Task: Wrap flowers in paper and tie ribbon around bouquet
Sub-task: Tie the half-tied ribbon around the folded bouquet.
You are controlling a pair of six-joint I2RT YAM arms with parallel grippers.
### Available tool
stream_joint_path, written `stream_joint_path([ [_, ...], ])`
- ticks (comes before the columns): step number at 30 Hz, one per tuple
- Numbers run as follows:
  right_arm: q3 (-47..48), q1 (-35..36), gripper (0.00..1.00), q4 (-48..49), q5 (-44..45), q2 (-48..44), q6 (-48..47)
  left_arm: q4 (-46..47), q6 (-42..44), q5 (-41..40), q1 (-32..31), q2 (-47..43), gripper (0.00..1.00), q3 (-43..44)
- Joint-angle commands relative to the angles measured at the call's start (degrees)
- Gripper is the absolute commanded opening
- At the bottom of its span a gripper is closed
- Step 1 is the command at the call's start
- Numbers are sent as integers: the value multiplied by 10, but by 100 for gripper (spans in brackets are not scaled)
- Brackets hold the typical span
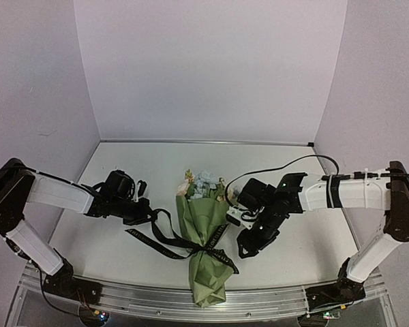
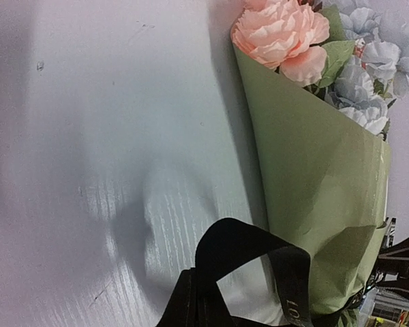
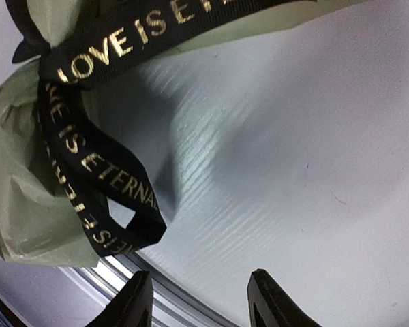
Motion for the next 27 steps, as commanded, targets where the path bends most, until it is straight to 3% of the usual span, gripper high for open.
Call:
stream_joint_path([
  [1,-16,-16,47,123,-52,21,-15,10,22,17,2,8,0,32],
  [10,-51,-45,49,183,-90,44,-63,-7,26,27,2,25,0,53],
  [17,-48,-48,49,191,-169,42,-73,-12,23,28,2,34,0,61],
  [27,-10,-46,48,184,-175,57,-54,-12,23,31,2,38,0,67],
])
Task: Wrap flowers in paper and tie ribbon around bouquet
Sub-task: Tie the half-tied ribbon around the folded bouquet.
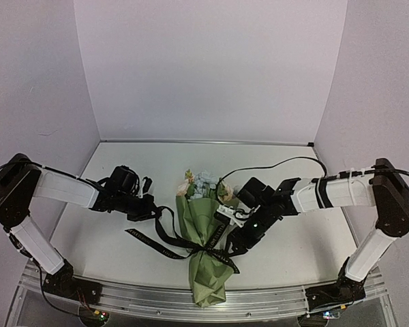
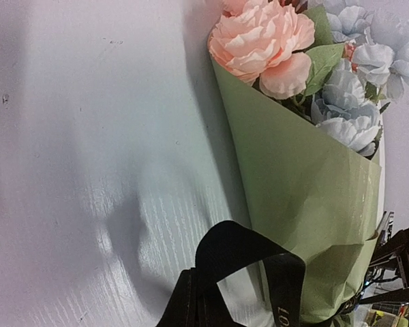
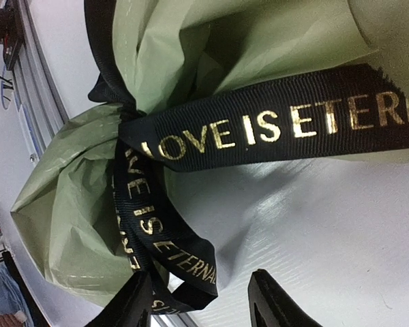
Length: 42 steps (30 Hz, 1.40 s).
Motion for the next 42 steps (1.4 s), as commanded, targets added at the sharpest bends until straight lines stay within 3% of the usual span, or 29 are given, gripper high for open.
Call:
stream_joint_path([
  [1,39,4,47,7,-13,16,15,3,5,11,2,4,0,22],
  [17,72,19,27,10,-26,49,53,8,7,15,2,6,0,22],
  [27,72,19,0,9,20,38,72,4,6,5,2,0,0,16],
  [42,16,20,0,37,187,-9,161,-43,-13,-52,19,-6,0,-10],
])
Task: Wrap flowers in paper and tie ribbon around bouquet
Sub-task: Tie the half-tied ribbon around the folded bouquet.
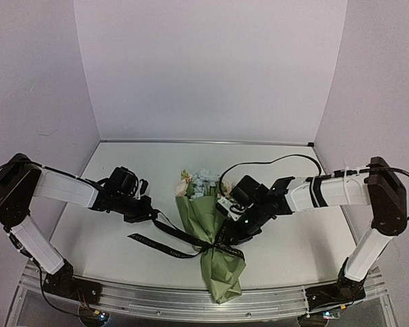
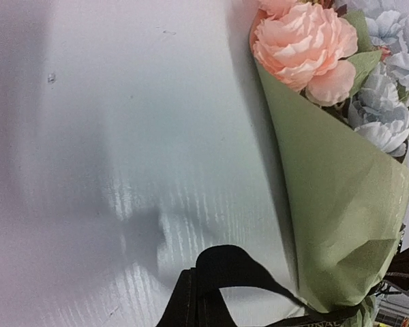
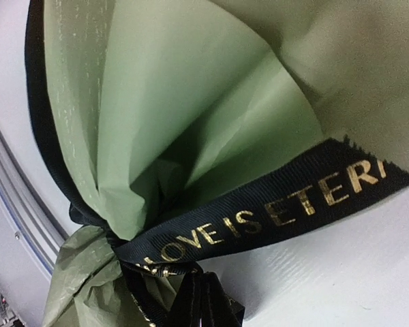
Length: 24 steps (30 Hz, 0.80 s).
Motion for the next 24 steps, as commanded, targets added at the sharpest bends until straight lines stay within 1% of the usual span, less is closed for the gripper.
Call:
stream_joint_path([
  [1,-27,4,0,22,82,-42,30,-15,-10,-24,17,-7,0,-12],
  [13,-76,4,0,24,189,-96,29,-17,-11,-17,48,-5,0,-30],
  [18,-87,4,0,-3,233,-114,18,-23,-9,-15,62,-8,0,-33],
  [24,-112,3,0,-39,310,-140,8,-32,-3,-13,81,-19,0,-43],
])
